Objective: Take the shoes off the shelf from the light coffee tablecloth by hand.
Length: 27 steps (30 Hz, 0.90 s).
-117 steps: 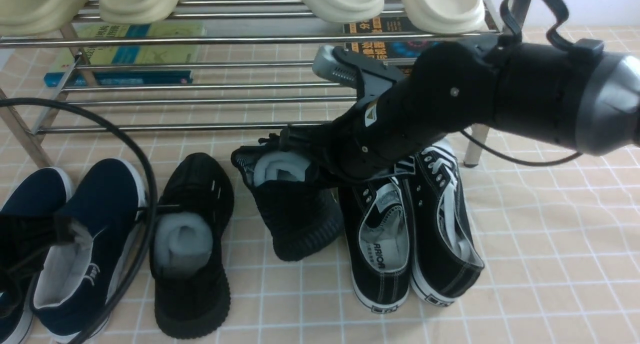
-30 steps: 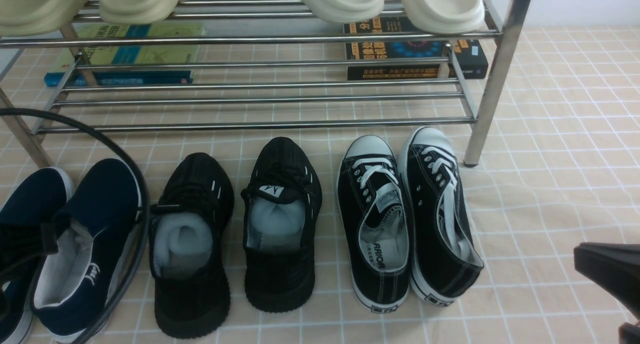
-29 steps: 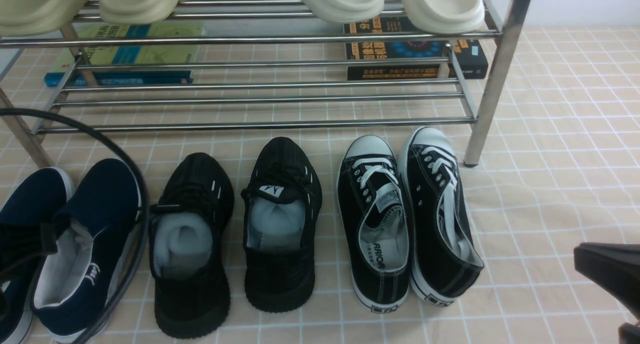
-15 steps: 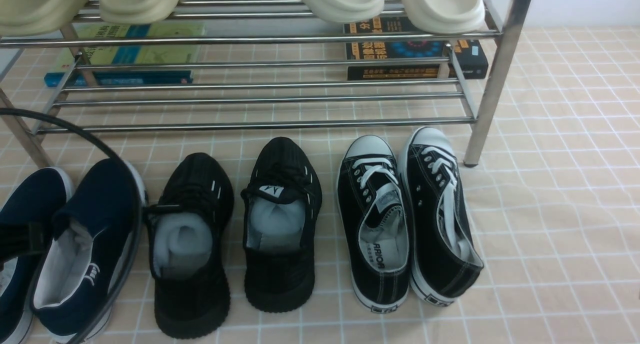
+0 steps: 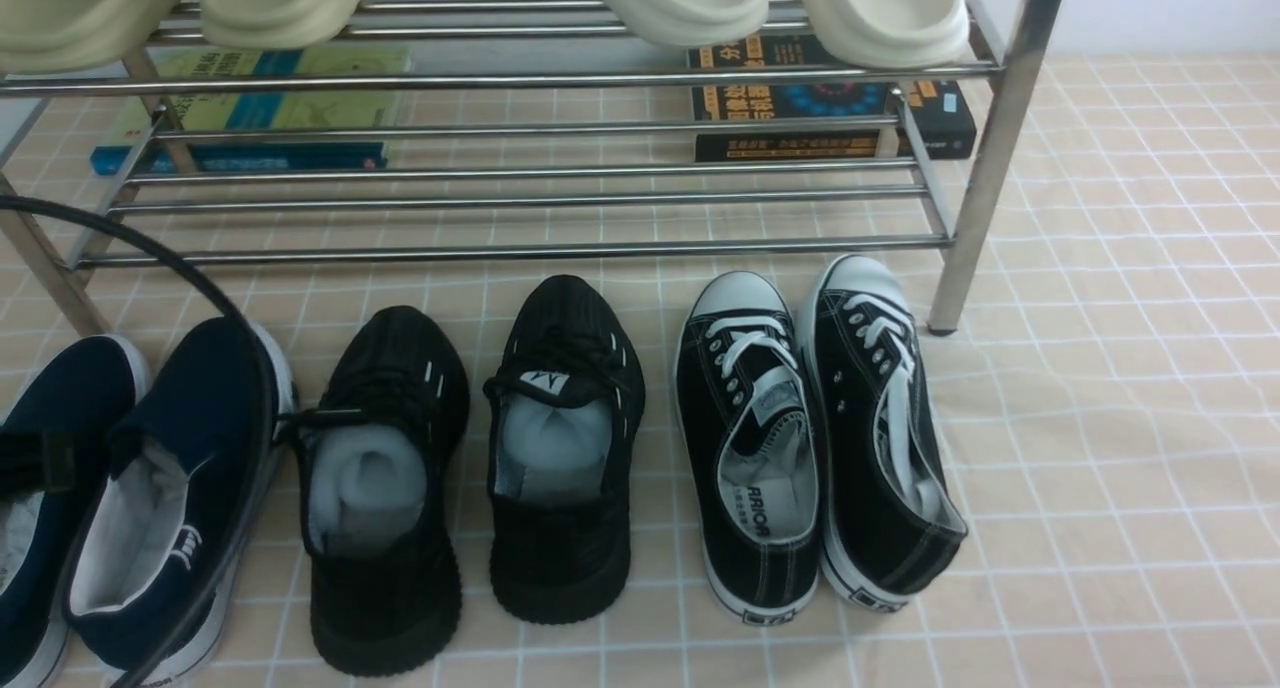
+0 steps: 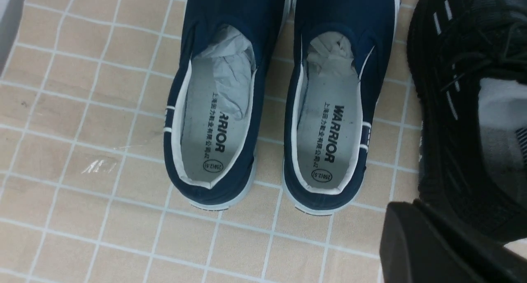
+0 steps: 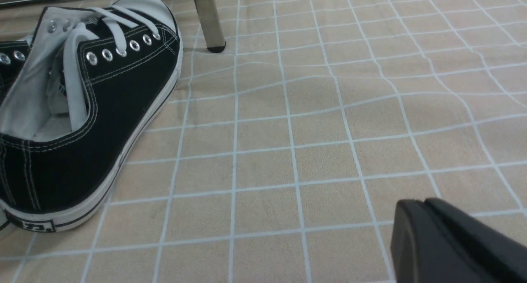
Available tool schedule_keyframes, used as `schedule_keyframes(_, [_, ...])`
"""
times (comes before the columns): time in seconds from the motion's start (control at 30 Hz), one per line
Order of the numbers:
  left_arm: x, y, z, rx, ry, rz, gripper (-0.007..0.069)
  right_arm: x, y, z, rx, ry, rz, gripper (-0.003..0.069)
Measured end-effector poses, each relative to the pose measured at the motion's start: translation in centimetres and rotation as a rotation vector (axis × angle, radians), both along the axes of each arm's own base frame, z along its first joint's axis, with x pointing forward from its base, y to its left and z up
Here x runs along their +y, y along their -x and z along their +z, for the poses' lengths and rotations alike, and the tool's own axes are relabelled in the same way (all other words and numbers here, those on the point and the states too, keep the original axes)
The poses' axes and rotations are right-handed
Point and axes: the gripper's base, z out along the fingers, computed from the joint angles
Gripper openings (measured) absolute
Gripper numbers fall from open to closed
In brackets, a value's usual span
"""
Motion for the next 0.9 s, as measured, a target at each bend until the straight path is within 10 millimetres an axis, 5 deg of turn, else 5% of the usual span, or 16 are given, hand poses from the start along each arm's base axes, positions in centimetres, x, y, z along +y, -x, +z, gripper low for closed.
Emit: schedule_keyframes(0.9, [1.7, 6.5, 2.0, -0.052, 0.018, 0.046, 0.0001, 0.4, 0.0, 0.0, -0.006, 0.068, 0.102, 0.0059])
